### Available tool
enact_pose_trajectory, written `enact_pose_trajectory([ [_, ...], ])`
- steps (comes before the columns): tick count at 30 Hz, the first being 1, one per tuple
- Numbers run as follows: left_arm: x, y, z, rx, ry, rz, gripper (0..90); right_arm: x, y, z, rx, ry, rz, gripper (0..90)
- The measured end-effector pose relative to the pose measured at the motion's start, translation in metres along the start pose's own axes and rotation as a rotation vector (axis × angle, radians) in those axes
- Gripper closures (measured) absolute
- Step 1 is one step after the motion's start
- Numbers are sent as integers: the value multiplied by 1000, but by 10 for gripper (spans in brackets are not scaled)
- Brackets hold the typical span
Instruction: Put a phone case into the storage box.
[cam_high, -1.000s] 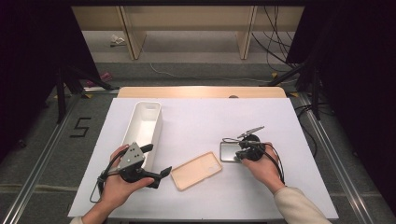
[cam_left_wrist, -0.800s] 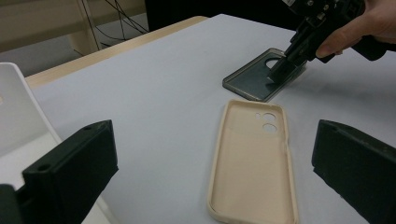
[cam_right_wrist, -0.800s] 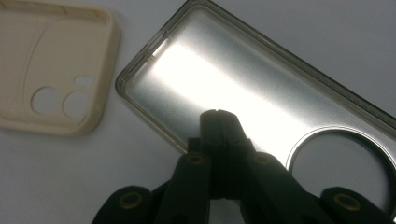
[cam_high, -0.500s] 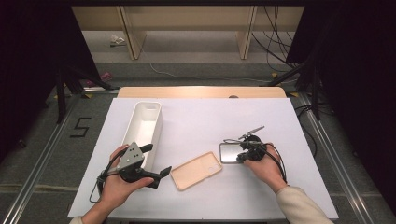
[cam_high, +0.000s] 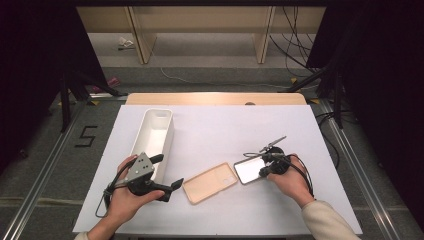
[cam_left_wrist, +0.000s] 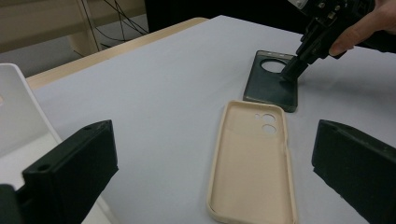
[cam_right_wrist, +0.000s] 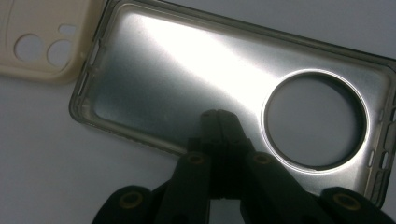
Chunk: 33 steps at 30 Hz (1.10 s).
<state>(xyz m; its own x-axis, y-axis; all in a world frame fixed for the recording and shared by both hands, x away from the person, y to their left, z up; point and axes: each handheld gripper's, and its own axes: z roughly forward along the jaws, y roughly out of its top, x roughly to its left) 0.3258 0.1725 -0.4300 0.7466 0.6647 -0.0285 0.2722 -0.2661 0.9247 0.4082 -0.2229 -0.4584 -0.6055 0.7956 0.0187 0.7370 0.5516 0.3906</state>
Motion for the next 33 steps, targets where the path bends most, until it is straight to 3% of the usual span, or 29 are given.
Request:
enact_pose_trajectory([
  [12, 1, 0, -1, -2, 2, 3, 0, -6, -10, -7, 35, -5, -19, 900],
  [22, 0, 0, -1, -4, 0, 1, 0, -11, -16, -10, 44, -10, -110, 900],
  [33, 0, 1, -1, -5, -1, 5, 0, -26, -27, -16, 45, -46, -79, 900],
])
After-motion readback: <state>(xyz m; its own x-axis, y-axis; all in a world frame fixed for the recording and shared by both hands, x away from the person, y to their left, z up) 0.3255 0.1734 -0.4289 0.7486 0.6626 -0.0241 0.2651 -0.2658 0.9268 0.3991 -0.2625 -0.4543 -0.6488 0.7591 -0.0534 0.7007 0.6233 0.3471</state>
